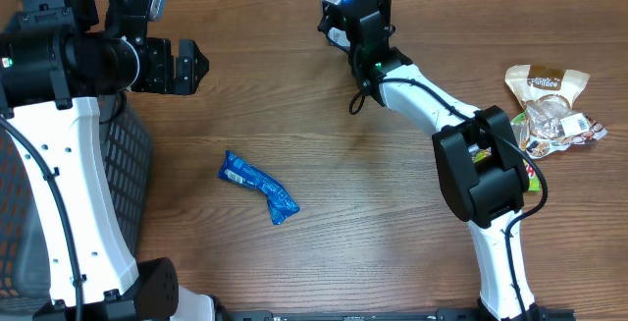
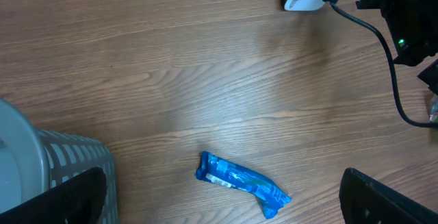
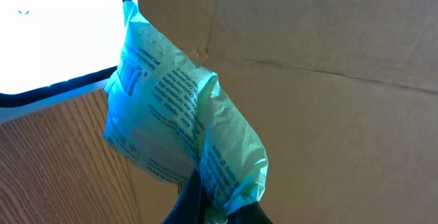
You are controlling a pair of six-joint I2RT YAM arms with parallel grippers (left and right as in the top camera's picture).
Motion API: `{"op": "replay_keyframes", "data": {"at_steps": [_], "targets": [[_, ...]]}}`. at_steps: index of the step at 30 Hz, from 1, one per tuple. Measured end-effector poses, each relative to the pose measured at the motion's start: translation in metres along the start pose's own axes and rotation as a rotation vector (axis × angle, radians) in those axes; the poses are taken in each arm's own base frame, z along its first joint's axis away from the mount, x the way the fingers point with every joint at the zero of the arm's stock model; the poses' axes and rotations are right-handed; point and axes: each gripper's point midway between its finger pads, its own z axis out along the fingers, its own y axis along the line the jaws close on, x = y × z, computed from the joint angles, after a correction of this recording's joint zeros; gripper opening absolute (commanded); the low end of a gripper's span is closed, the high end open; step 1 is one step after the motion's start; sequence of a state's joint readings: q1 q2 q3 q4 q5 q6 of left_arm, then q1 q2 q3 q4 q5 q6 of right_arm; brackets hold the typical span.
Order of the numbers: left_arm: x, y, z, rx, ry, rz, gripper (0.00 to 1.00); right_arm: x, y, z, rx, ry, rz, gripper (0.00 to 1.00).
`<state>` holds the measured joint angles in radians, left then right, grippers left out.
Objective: Scan the item barcode
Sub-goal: 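Carry the light-blue packet right and drop it beside the green packet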
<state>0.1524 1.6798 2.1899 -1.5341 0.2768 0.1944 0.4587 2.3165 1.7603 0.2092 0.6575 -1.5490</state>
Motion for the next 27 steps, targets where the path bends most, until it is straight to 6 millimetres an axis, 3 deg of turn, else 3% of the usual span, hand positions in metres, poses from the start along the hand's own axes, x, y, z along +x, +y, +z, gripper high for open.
{"op": "replay_keyframes", "data": {"at_steps": [10,17,20,23,25,26,27], "targets": [[0.000,0.000,0.000,0.000,0.000,0.000,1.00,-0.012,0.004,-0.008,-0.014,-0.009,-0.020,0.04],[0.000,0.000,0.000,0.000,0.000,0.000,0.99,-0.036,0.038,-0.057,-0.226,-0.075,-0.221,0.04],[0.000,0.000,0.000,0.000,-0.001,0.000,1.00,-0.038,0.019,-0.085,-0.253,-0.106,-0.226,0.04],[0.000,0.000,0.000,0.000,-0.002,0.000,1.00,-0.033,-0.021,-0.127,-0.271,-0.149,-0.125,0.04],[0.000,0.000,0.000,0.000,-0.002,0.001,1.00,-0.025,-0.039,-0.156,-0.313,-0.167,0.026,0.04],[0.000,0.000,0.000,0.000,-0.001,0.000,1.00,-0.017,-0.049,-0.177,-0.356,-0.161,0.194,0.04],[0.000,0.000,0.000,0.000,-0.002,0.000,1.00,-0.015,-0.052,-0.182,-0.371,-0.155,0.264,0.04]]}}
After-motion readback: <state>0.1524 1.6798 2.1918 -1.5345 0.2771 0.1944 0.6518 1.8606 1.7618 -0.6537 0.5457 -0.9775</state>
